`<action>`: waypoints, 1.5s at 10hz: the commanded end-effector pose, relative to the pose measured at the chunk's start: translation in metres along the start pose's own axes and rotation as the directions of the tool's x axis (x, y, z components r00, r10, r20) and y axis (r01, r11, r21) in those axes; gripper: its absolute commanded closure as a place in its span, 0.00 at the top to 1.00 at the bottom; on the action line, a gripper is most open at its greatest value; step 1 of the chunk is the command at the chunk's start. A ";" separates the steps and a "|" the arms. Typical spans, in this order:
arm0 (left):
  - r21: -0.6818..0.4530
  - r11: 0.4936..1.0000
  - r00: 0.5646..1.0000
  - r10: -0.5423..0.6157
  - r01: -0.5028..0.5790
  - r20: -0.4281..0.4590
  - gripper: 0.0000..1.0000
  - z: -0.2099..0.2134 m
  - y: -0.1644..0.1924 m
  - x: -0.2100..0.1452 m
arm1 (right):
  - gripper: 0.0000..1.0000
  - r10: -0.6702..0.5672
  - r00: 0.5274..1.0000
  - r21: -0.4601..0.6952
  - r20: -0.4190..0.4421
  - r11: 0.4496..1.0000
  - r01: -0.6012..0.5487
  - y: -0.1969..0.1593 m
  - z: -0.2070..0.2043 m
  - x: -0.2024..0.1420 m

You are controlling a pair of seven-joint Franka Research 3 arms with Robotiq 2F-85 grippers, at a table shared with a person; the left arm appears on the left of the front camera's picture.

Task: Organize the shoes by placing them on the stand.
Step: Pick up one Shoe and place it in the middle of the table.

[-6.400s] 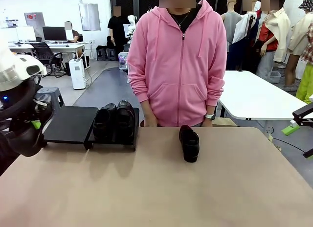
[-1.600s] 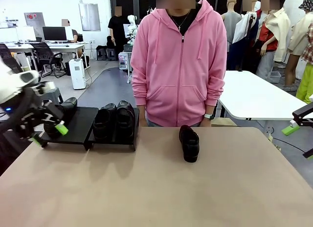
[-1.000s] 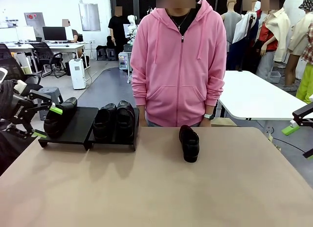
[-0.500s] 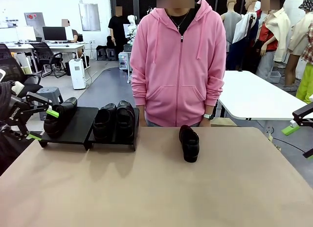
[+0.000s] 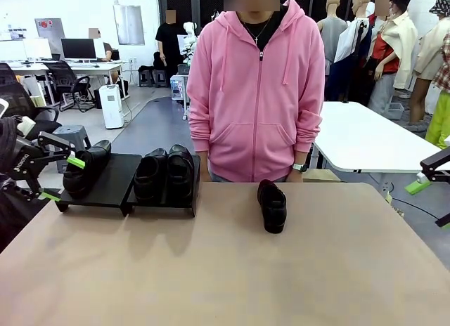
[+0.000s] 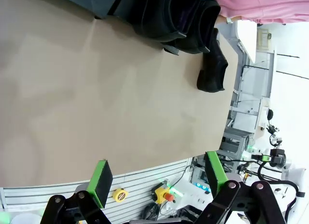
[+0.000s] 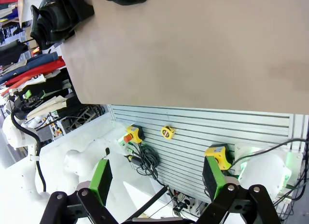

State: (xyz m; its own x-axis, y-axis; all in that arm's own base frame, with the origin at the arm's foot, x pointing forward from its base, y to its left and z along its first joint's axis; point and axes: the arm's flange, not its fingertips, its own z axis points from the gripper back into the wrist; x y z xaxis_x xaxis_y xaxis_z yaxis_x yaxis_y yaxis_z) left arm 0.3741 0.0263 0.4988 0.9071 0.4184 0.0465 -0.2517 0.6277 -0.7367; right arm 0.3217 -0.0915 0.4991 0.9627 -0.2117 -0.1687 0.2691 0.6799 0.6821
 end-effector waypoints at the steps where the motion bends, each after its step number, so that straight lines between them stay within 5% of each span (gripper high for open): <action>1: 0.009 1.000 1.000 0.009 -0.009 -0.005 1.00 0.004 -0.002 -0.002 | 1.00 -0.010 1.000 -0.007 -0.003 1.000 0.010 0.002 0.003 -0.001; 3: 0.009 1.000 1.000 0.009 -0.009 -0.005 1.00 0.004 -0.002 -0.002 | 1.00 0.000 1.000 0.000 0.000 1.000 0.000 0.000 0.000 0.000; 4: 0.009 1.000 1.000 0.009 -0.009 -0.005 1.00 0.004 -0.002 -0.002 | 1.00 0.137 0.990 -0.130 -0.029 0.982 -0.139 0.035 -0.016 0.015; 6: 0.009 1.000 1.000 0.009 -0.009 -0.005 1.00 0.004 -0.002 -0.002 | 1.00 0.216 0.974 -0.494 -0.064 0.842 -0.219 0.154 -0.112 0.092; 8: 0.009 1.000 1.000 0.009 -0.009 -0.005 1.00 0.004 -0.002 -0.002 | 1.00 0.309 0.951 -0.667 0.005 0.710 -0.227 0.228 -0.201 0.120; 10: 0.009 1.000 1.000 0.009 -0.009 -0.005 1.00 0.004 -0.002 -0.002 | 1.00 0.416 0.903 -0.725 0.104 0.654 -0.217 0.254 -0.263 0.121; 12: 0.009 1.000 1.000 0.009 -0.009 -0.005 1.00 0.004 -0.002 -0.002 | 1.00 0.443 0.896 -0.654 0.013 0.682 -0.328 0.262 -0.270 0.101; 15: 0.009 1.000 1.000 0.009 -0.009 -0.005 1.00 0.004 -0.002 -0.002 | 1.00 0.449 0.893 -0.682 0.032 0.663 -0.309 0.263 -0.286 0.111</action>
State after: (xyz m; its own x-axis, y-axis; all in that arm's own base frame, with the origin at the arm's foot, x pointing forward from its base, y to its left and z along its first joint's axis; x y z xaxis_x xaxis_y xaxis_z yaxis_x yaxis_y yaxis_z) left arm 0.3741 0.0248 0.4997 0.9077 0.4169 0.0476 -0.2507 0.6298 -0.7352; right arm 0.5032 0.2608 0.4677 0.9813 0.0855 0.1724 -0.0935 0.9948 0.0391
